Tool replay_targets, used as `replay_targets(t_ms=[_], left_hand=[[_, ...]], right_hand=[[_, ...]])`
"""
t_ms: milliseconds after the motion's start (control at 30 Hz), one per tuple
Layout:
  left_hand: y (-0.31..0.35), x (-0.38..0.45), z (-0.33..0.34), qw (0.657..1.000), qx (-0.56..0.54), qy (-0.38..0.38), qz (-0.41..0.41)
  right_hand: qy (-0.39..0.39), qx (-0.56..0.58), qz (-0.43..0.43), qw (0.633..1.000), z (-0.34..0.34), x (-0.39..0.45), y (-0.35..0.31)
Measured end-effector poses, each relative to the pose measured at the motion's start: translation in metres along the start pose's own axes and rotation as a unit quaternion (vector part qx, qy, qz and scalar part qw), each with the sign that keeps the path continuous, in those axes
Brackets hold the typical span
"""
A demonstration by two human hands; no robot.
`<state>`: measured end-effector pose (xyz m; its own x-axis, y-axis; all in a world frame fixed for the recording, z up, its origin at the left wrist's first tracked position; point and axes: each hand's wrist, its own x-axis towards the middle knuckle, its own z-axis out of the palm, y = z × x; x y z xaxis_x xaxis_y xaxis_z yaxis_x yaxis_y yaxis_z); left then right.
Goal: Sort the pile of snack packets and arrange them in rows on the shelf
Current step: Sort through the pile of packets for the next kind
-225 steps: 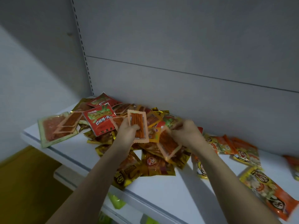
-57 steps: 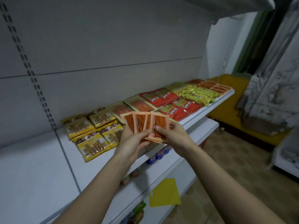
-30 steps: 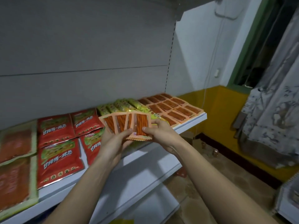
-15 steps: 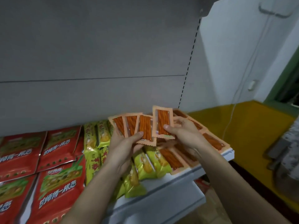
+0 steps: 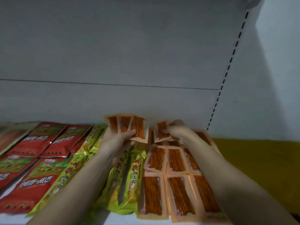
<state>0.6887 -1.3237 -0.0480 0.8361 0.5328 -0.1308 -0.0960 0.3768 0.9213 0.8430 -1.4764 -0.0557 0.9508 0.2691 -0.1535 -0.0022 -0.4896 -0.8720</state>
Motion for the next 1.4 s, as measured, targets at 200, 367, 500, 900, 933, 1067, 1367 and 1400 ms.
replay_targets(t_ms=[200, 367, 500, 900, 933, 1067, 1367, 1400], left_hand=[[-0.018, -0.002, 0.023, 0.998, 0.02, 0.052, 0.006], [-0.019, -0.01, 0.032, 0.997, -0.004, 0.07, 0.019], [-0.018, -0.013, 0.036, 0.996, -0.023, 0.084, 0.02], [-0.026, -0.007, 0.066, 0.997, -0.042, 0.067, 0.004], [-0.024, -0.005, 0.064, 0.996, -0.035, 0.081, 0.004], [-0.018, 0.0, 0.057, 0.994, 0.007, 0.105, 0.013], [-0.026, 0.002, 0.08, 0.996, -0.004, 0.085, -0.002], [-0.026, 0.002, 0.081, 0.996, -0.003, 0.085, -0.007]], right_hand=[[-0.045, -0.122, -0.043, 0.991, 0.02, 0.012, 0.013], [-0.002, -0.326, -0.112, 0.939, 0.021, 0.014, 0.014], [-0.017, -0.239, -0.111, 0.965, 0.011, 0.011, 0.005], [-0.079, 0.112, -0.103, 0.985, -0.034, 0.003, 0.002], [-0.05, 0.102, -0.103, 0.988, -0.044, 0.007, 0.004], [-0.007, -0.007, -0.088, 0.996, -0.063, 0.023, 0.021], [-0.009, -0.167, -0.059, 0.984, -0.042, 0.04, 0.042], [-0.002, -0.176, -0.061, 0.982, -0.039, 0.042, 0.045]])
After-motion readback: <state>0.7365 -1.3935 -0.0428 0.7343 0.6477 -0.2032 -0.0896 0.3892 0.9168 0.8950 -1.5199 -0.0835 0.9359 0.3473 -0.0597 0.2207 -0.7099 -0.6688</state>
